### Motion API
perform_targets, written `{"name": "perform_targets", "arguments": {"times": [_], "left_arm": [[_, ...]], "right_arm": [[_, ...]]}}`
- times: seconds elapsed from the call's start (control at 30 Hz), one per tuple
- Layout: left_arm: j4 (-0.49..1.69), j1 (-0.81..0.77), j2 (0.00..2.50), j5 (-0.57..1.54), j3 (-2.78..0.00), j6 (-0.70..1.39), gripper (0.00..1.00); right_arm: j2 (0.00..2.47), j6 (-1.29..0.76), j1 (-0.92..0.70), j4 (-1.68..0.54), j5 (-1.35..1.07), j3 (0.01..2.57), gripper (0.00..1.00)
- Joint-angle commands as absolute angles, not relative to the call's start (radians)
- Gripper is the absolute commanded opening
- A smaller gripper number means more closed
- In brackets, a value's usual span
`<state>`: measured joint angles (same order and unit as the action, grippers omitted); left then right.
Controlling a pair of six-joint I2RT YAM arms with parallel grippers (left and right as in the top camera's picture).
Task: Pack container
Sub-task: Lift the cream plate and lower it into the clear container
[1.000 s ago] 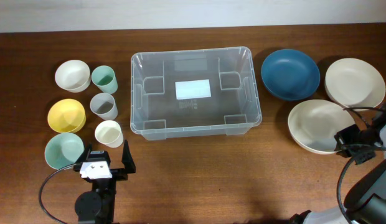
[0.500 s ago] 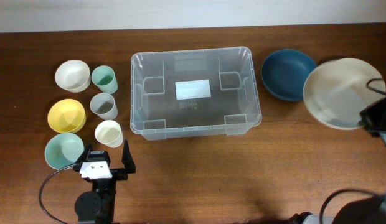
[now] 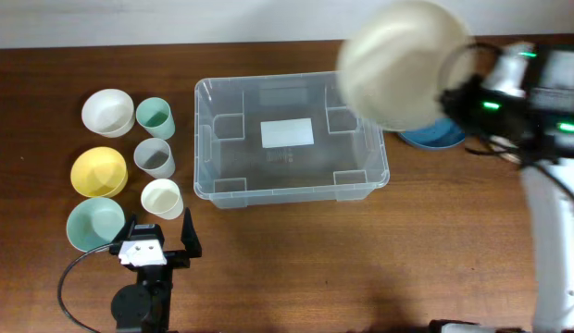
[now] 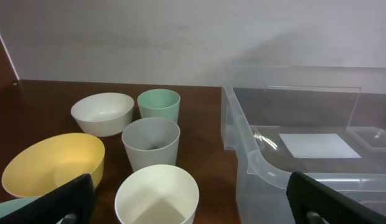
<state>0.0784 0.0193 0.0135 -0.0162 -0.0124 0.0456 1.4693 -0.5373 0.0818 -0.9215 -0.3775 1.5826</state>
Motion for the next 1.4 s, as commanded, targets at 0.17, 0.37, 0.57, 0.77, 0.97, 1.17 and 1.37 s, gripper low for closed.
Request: {"name": "perform_targets", "arguments": {"times": [0.17,0.37,0.57,0.77,0.97,1.17,1.37], "left_arm": [[0.082,0.025,0.005,-0.022,-0.009,0.034,0.99],[0.082,0.025,0.005,-0.022,-0.009,0.034,0.99],[0.082,0.025,0.005,-0.022,-0.009,0.034,0.99],[0.083,0.025,0.005,-0.022,-0.009,0.034,0.99],[0.083,0.025,0.005,-0.022,-0.009,0.034,0.99],[0.083,0.025,0.005,-0.022,-0.009,0.034,0.99],[0.082,0.025,0.005,-0.022,-0.009,0.034,0.99]], "right_arm": [[1.610,-0.660,-0.222,-0.824,-0.230,1.600,0.04],[1.737,-0.691,-0.305,-0.735,-0.250,1.600,0.04],[1.821,-0.716,-0.350,-0.709,-0.251,1.600,0.04],[1.899,-0.756,-0.386,-0.691,-0.258,1.600,0.04],[1.932,-0.777,-0.412,-0.696,-0.258,1.597,0.04],[1.974,-0.797,-0.439,-0.690,-0.257,1.593,0.04],[2.019,-0.806,-0.448,-0.690,-0.249,1.593,0.04]]}}
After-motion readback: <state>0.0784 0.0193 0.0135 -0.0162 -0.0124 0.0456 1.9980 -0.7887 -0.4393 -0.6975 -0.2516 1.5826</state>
